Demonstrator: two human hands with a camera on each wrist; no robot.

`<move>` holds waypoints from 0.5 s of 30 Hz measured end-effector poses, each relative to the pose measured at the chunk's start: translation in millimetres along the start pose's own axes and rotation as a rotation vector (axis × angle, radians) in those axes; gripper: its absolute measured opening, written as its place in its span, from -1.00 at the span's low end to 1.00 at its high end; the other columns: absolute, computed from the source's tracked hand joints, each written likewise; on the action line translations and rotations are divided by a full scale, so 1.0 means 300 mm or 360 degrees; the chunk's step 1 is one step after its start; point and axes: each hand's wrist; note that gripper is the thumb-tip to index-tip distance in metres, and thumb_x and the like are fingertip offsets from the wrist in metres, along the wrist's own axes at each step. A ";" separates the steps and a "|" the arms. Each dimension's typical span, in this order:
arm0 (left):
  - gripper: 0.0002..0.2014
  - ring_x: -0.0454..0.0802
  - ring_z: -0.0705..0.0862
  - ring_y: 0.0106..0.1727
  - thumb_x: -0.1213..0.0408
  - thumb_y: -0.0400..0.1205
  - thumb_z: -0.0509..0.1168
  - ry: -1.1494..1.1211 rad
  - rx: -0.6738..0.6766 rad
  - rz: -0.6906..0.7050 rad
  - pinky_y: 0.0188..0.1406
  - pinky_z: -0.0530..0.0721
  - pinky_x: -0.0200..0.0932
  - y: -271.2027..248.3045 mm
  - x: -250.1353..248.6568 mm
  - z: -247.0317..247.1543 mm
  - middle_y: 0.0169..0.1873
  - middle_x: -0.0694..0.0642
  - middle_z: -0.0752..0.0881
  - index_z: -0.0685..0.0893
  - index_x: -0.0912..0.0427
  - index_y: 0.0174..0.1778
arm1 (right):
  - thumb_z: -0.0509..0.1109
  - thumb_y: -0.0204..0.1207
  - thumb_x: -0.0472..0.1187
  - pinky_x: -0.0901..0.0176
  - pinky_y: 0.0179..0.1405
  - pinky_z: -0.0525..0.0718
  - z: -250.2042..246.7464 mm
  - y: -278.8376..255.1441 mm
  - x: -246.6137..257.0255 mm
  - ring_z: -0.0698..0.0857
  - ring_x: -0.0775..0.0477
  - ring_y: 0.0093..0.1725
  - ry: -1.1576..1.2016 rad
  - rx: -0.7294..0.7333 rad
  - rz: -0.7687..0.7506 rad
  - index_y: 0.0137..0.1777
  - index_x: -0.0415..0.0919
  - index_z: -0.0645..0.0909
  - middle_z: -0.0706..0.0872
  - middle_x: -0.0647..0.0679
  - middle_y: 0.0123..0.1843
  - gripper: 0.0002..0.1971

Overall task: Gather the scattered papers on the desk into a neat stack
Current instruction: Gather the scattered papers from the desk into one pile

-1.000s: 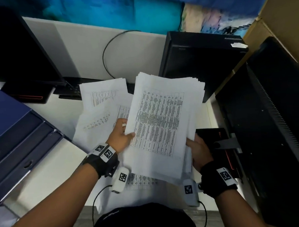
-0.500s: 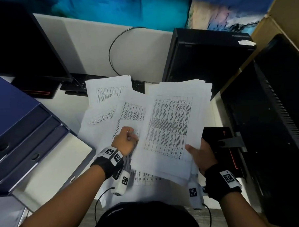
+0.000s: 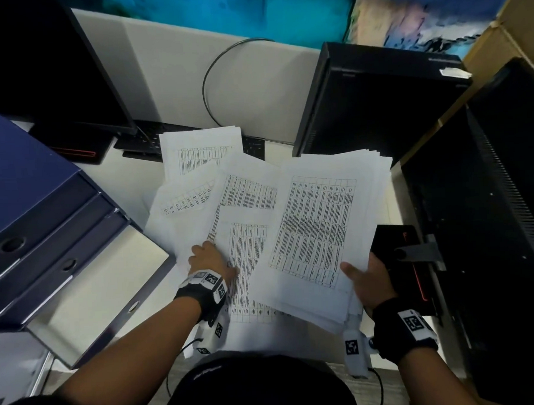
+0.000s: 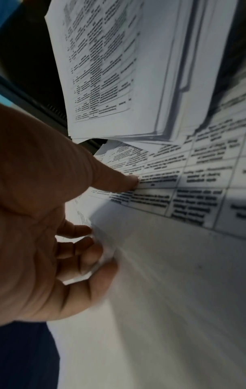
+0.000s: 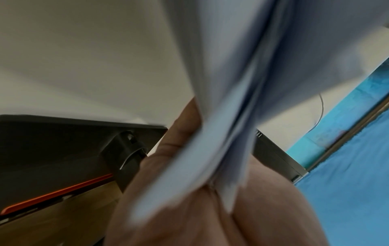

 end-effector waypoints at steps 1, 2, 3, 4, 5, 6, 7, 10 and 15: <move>-0.11 0.32 0.54 0.30 -0.03 0.29 0.63 -0.0046 0.0020 -0.0025 0.24 0.60 0.16 0.000 -0.008 0.002 0.30 0.28 0.42 0.32 0.26 0.38 | 0.33 0.56 -0.54 0.24 -0.08 0.66 -0.002 0.000 0.001 0.71 0.12 -0.01 -0.0008 0.0005 -0.0005 0.22 -0.18 0.58 0.74 0.10 -0.02 -0.67; -0.12 0.33 0.56 0.29 0.02 0.28 0.64 -0.0094 0.0044 -0.0065 0.22 0.61 0.15 -0.002 -0.015 0.001 0.30 0.28 0.41 0.32 0.25 0.37 | 0.33 0.56 -0.53 0.22 -0.06 0.67 -0.004 0.000 0.001 0.72 0.12 -0.02 -0.0015 0.0007 -0.0011 0.21 -0.18 0.59 0.74 0.10 -0.02 -0.67; -0.13 0.33 0.59 0.26 0.07 0.27 0.66 -0.0145 0.0065 -0.0101 0.20 0.63 0.14 -0.004 -0.022 -0.001 0.30 0.28 0.41 0.31 0.25 0.35 | 0.33 0.56 -0.53 0.17 -0.02 0.69 -0.006 0.002 0.000 0.72 0.10 -0.01 -0.0019 0.0006 -0.0012 0.21 -0.18 0.59 0.74 0.09 -0.01 -0.68; -0.14 0.33 0.60 0.24 0.10 0.27 0.67 -0.0184 0.0082 -0.0134 0.18 0.65 0.13 -0.006 -0.030 -0.005 0.29 0.28 0.41 0.31 0.25 0.35 | 0.34 0.56 -0.53 0.09 0.04 0.69 -0.008 0.003 -0.003 0.72 0.08 0.00 -0.0022 0.0003 -0.0010 0.20 -0.17 0.59 0.74 0.08 -0.01 -0.68; -0.14 0.32 0.61 0.23 0.12 0.27 0.67 -0.0215 0.0089 -0.0150 0.15 0.64 0.12 -0.008 -0.034 -0.009 0.28 0.28 0.41 0.30 0.25 0.34 | 0.34 0.56 -0.53 0.03 0.09 0.68 -0.009 0.004 -0.004 0.72 0.06 0.02 -0.0024 0.0000 -0.0008 0.20 -0.17 0.59 0.74 0.06 0.00 -0.68; -0.14 0.32 0.61 0.23 0.13 0.28 0.67 -0.0218 0.0099 -0.0158 0.14 0.64 0.11 -0.006 -0.034 -0.010 0.27 0.28 0.42 0.29 0.25 0.34 | 0.34 0.55 -0.53 0.00 0.12 0.67 -0.011 0.006 -0.007 0.72 0.04 0.02 -0.0026 -0.0005 -0.0004 0.20 -0.17 0.60 0.75 0.06 0.00 -0.68; -0.15 0.31 0.61 0.23 0.12 0.29 0.66 -0.0214 0.0099 -0.0160 0.14 0.64 0.10 -0.004 -0.034 -0.014 0.28 0.29 0.44 0.30 0.26 0.35 | 0.35 0.55 -0.52 -0.01 0.13 0.66 -0.013 0.008 -0.009 0.73 0.03 0.02 -0.0029 -0.0009 -0.0003 0.19 -0.16 0.60 0.75 0.05 0.00 -0.68; -0.28 0.21 0.67 0.08 0.06 0.35 0.61 -0.0159 0.0175 -0.0105 -0.02 0.68 -0.01 0.013 -0.027 -0.017 0.24 0.30 0.59 0.47 0.30 0.30 | 0.36 0.55 -0.51 -0.03 0.15 0.66 -0.016 0.014 -0.018 0.73 0.03 0.03 -0.0043 -0.0017 -0.0007 0.19 -0.15 0.60 0.75 0.06 0.01 -0.68; -0.56 0.25 0.72 0.07 0.06 0.50 0.37 -0.0255 0.0150 -0.0009 -0.02 0.68 -0.07 0.035 -0.021 -0.034 0.12 0.28 0.72 0.61 0.29 0.17 | 0.36 0.54 -0.53 0.01 0.13 0.66 -0.021 0.018 -0.031 0.73 -0.04 0.04 -0.0023 -0.0056 -0.0017 0.28 -0.29 0.60 0.75 0.07 0.01 -0.66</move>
Point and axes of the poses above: each hand's wrist, its own y-axis towards the middle knuckle, its own z-axis out of the palm, x = y × z
